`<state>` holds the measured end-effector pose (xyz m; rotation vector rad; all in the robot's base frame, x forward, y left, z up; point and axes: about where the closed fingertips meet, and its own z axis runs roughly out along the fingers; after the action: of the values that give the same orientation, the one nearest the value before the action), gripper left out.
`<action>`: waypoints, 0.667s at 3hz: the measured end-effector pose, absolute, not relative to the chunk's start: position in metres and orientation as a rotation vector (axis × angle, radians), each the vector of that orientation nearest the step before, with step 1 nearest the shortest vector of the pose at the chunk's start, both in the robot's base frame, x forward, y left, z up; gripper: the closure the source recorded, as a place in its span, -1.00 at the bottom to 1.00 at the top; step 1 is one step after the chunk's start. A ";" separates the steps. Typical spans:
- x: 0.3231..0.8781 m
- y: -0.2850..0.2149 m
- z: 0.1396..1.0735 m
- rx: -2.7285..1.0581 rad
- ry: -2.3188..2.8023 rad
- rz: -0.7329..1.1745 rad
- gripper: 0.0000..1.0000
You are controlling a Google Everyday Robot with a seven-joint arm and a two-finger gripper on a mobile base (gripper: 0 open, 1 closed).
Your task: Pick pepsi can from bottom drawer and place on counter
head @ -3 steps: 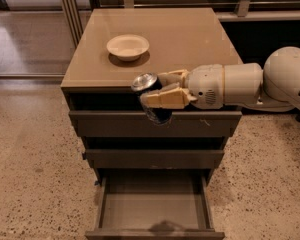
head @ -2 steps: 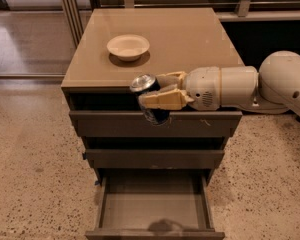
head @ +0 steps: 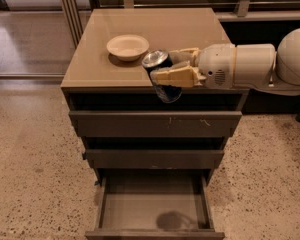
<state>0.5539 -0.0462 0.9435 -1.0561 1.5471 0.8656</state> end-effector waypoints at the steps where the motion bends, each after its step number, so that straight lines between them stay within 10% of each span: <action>1: 0.567 -0.067 0.963 -1.011 1.561 0.780 1.00; 2: 0.581 -0.090 0.969 -0.928 1.581 0.703 1.00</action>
Offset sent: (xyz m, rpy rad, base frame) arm 0.0490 -0.0819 0.0352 -0.0047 -0.0759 -0.3273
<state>0.5815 -0.0899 0.9695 -0.9284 1.5813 0.7029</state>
